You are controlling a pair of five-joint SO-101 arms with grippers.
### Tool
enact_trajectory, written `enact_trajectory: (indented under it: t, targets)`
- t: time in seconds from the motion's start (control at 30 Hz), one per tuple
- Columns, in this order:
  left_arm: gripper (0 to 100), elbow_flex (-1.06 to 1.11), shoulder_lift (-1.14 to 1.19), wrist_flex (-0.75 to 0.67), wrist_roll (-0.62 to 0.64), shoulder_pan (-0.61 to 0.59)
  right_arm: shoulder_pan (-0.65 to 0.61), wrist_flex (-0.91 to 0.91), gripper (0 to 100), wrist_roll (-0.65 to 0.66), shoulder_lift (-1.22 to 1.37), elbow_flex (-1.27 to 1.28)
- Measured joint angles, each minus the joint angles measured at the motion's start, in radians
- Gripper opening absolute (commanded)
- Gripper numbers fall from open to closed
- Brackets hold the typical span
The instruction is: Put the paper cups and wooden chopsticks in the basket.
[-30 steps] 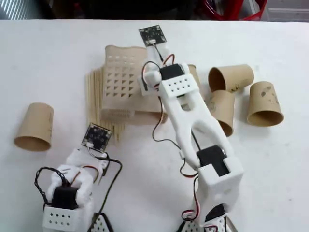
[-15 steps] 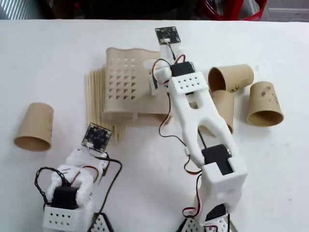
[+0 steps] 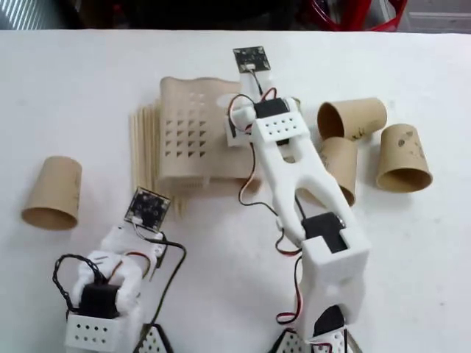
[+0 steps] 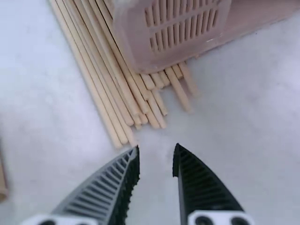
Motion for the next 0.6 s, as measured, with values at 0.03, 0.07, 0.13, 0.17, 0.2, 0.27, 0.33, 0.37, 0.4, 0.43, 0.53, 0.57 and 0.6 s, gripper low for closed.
enact_trajectory:
  t: [0.03, 0.07, 0.13, 0.17, 0.2, 0.27, 0.33, 0.37, 0.4, 0.43, 0.53, 0.57, 0.6]
  targets:
    - [13, 0.0, 0.0, 0.0, 0.0, 0.0, 0.005, 0.002, 3.3, 0.0, 0.002, 0.0]
    - [13, 0.0, 0.0, 0.0, 0.0, 0.0, 0.005, 0.008, 3.0, 0.0, 0.002, 0.0]
    - [13, 0.0, 0.0, 0.0, 0.0, 0.0, 0.005, 0.02, 1.7, 0.0, 0.003, 0.002]
    - [13, 0.0, 0.0, 0.0, 0.0, 0.0, 0.005, 0.031, 1.9, 0.002, 0.005, 0.002]
    - [13, 0.0, 0.0, 0.0, 0.0, 0.0, 0.005, 0.038, 1.7, -0.003, 0.005, 0.002]
    - [13, 0.0, 0.0, 0.0, 0.0, 0.0, 0.011, 0.044, 1.8, -0.025, 0.005, 0.012]
    - [13, 0.0, 0.0, 0.0, 0.0, 0.0, 0.014, 0.043, 1.8, -0.029, -0.006, 0.037]
    - [13, 0.0, 0.0, 0.0, 0.0, 0.0, 0.012, 0.043, 1.8, -0.029, -0.028, 0.058]
    - [13, 0.0, 0.0, 0.0, 0.0, 0.0, 0.009, 0.038, 1.8, -0.029, -0.058, 0.087]
    - [13, 0.0, 0.0, 0.0, 0.0, 0.0, 0.006, 0.02, 1.8, -0.029, -0.095, 0.127]
    - [13, 0.0, 0.0, 0.0, 0.0, 0.0, 0.002, -0.051, 1.7, -0.029, -0.258, 0.275]
    - [13, 0.0, 0.0, 0.0, 0.0, 0.0, 0.002, -0.075, 1.7, -0.029, -0.33, 0.328]
    - [13, 0.0, 0.0, 0.0, 0.0, 0.0, 0.005, -0.098, 1.7, -0.029, -0.407, 0.379]
